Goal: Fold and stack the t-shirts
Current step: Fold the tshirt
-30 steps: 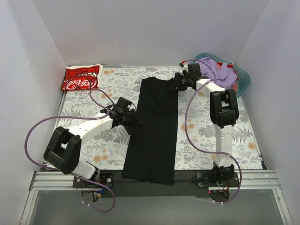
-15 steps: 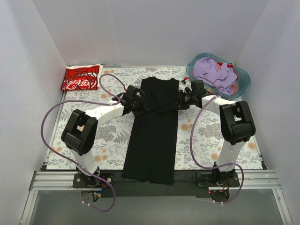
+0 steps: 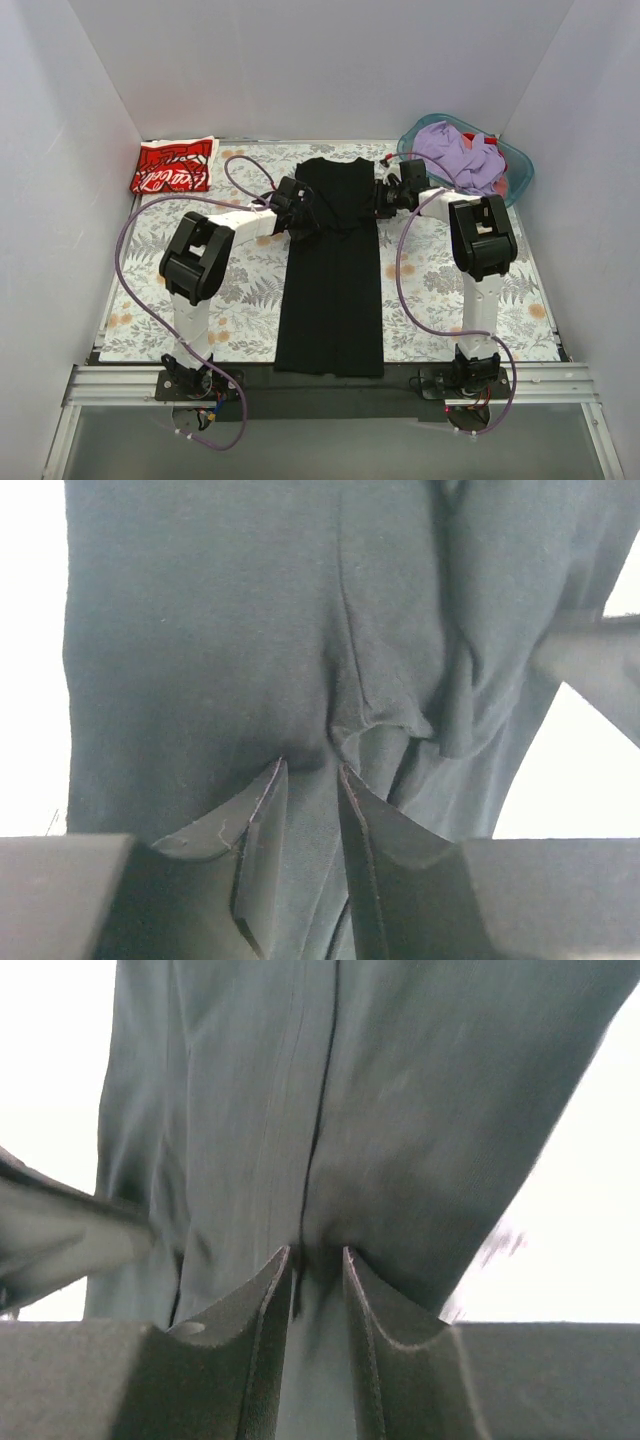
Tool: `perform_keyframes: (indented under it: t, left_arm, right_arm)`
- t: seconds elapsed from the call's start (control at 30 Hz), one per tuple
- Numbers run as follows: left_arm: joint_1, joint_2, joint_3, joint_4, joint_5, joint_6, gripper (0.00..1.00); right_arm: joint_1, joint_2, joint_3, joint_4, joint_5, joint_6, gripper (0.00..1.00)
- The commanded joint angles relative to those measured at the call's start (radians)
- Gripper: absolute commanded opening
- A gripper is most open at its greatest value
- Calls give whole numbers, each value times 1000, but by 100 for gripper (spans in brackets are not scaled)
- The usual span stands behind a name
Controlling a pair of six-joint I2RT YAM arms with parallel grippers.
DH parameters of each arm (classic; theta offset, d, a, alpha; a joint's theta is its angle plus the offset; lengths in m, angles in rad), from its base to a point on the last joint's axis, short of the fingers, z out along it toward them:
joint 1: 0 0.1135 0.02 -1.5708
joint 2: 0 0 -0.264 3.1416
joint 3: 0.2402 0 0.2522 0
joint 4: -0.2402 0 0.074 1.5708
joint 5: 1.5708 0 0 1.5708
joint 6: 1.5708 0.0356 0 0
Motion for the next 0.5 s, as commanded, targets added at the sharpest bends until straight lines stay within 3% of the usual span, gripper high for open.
perform_keyframes:
  t: [0.0,0.2,0.23,0.33,0.47]
  left_arm:
    - [6,32,32,3,6,-10,27]
    - [37,9,106,15,-26,6,38]
    - [46,-17,112,14,-28,10,45]
    - [49,-104,91,20,-15,75,63]
    - [41,-264,-13,3,-8,122,69]
  right_arm:
    - [-26,93,156,-12,56,-64,34]
    - [-29,135,376,-123,23,-80,36]
    - [-28,119,374,-134,18,-80,36]
    - [-28,1,275,-149,47,-84,38]
    - [-26,-245,56,-195,107,-87,40]
